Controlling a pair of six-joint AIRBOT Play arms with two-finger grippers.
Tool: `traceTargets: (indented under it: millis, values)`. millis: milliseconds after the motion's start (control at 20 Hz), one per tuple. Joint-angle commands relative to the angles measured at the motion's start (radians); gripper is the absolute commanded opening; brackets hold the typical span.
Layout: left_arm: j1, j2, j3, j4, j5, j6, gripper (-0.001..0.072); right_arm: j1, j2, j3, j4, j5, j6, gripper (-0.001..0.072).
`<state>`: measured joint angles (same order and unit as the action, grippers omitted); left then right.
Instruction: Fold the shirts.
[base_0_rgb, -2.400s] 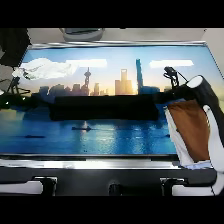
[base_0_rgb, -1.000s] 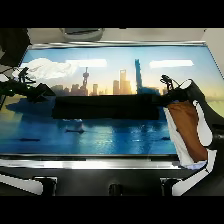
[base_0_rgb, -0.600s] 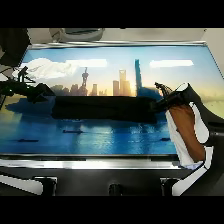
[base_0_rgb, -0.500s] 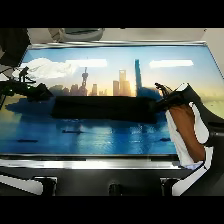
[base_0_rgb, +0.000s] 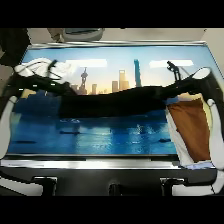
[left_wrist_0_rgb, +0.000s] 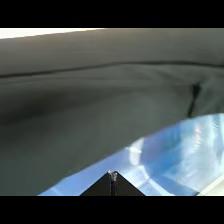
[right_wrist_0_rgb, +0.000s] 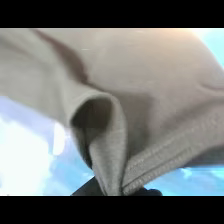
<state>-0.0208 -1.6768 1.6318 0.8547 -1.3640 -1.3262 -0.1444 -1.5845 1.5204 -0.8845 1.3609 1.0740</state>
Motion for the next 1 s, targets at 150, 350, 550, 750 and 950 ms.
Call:
traceTargets:
  millis: [150,350,550,750,950]
  values:
    - [-0.362,-0.021,-0.042,-0.018,0.316,-0.102,0.0027,0.000,0.239,0.001,-0.076,0.109,0.106,0.0045]
    - [-0.506,-0.142,-0.017,-0.022,0.443,-0.203,0.0027,-0.002,0.325,0.001,-0.107,0.205,0.140,0.0045]
    - [-0.569,-0.269,0.002,-0.228,0.507,-0.199,0.0027,-0.002,0.378,0.001,-0.169,0.302,0.180,0.0045]
    - [-0.649,-0.357,0.002,-0.414,0.526,-0.138,0.0027,-0.002,0.415,0.001,-0.213,0.282,0.235,0.0045]
    - [-0.633,-0.365,0.002,-0.465,0.539,-0.041,0.0024,-0.002,0.411,0.001,-0.222,0.232,0.256,0.0045]
